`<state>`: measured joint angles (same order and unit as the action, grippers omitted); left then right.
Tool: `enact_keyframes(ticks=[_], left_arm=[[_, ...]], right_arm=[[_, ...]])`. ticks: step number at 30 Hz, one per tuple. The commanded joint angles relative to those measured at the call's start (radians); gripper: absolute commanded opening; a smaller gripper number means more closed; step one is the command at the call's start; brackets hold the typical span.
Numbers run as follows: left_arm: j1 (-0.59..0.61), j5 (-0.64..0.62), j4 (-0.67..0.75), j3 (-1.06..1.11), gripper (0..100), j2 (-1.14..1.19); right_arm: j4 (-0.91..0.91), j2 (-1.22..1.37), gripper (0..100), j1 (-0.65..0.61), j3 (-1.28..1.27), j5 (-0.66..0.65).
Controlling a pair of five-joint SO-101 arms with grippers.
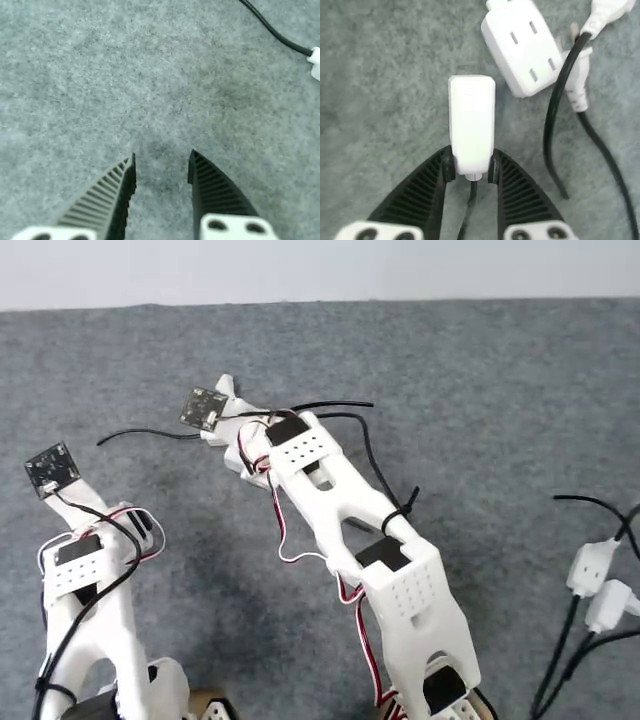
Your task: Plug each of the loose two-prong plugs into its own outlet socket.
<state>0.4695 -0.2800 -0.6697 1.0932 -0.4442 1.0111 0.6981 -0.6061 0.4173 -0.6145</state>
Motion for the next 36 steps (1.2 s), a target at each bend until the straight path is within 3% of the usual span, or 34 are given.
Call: enact_keyframes(ticks=[1, 9, 13, 19, 23, 28, 34, 36], left_arm=[[0.006, -0.011, 0.023, -0.038, 17, 0.0], [0.006, -0.011, 0.023, -0.038, 17, 0.0], [0.006, -0.011, 0.023, -0.038, 17, 0.0], [0.006, -0.011, 0.023, -0.038, 17, 0.0], [0.006, -0.011, 0.021, -0.036, 17, 0.0], [0.005, -0.009, 0.023, -0.03, 17, 0.0], [0.002, -0.009, 0.023, -0.027, 17, 0.0], [0.002, -0.009, 0.023, -0.027, 17, 0.0]], right_arm=[[0.107, -0.102, 0.8, -0.013, 0.006, 0.135], [0.41, -0.268, 0.8, -0.012, -0.104, 0.853], [0.366, -0.378, 0.8, -0.025, -0.321, 1.057], [0.056, -0.596, 1.8, -0.045, -0.667, 1.134], [-0.059, -0.677, 15.1, -0.044, -0.807, 1.138], [0.001, -0.702, 30.0, -0.038, -0.807, 1.079], [0.116, -0.776, 29.8, -0.01, -0.712, 1.016], [0.13, -0.816, 23.8, -0.005, -0.698, 1.016]])
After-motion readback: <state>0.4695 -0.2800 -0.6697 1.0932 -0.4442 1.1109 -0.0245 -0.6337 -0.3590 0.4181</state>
